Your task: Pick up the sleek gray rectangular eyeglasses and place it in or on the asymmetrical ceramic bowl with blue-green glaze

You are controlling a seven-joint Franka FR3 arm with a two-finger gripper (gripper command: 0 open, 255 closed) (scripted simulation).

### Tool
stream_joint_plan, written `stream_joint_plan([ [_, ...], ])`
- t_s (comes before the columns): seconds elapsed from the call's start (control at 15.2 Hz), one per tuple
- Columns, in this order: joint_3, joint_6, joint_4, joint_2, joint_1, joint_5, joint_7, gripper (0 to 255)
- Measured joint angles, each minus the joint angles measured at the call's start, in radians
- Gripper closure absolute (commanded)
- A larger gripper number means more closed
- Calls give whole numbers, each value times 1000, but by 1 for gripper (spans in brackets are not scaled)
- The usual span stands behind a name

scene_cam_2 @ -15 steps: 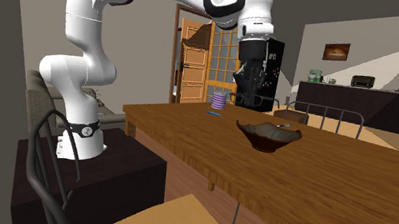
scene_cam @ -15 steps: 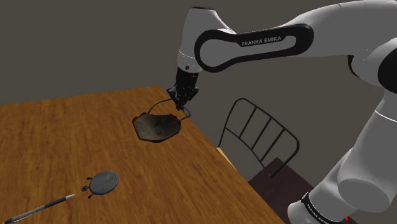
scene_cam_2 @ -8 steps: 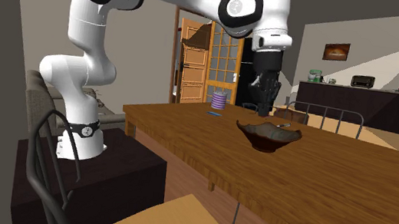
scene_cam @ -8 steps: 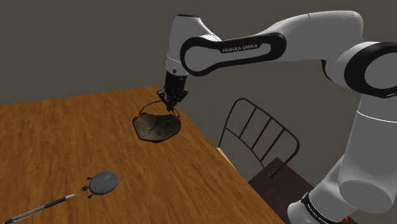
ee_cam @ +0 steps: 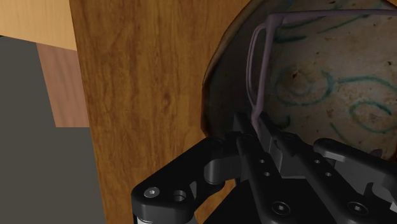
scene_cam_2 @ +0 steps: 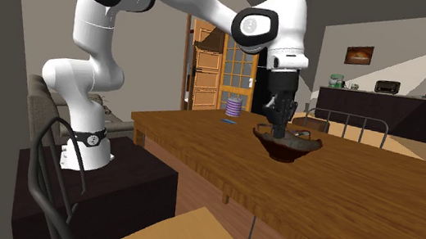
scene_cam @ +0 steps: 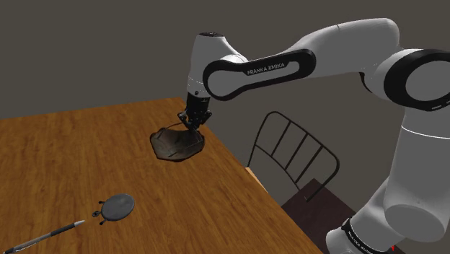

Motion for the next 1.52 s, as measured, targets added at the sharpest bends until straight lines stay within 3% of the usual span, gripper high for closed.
stream_joint_plan([
  [0.4, 0, 9, -8, -1, 0, -1, 1, 255],
  [0.46, 0, 9, -8, -1, 0, -1, 2, 0],
  [0.86, 0, 9, -9, -1, 0, -1, 2, 0],
  [1.19, 9, -86, 49, -43, -6, 22, -13, 0],
  [1.52, 10, -96, 51, -50, -8, 26, -15, 0],
])
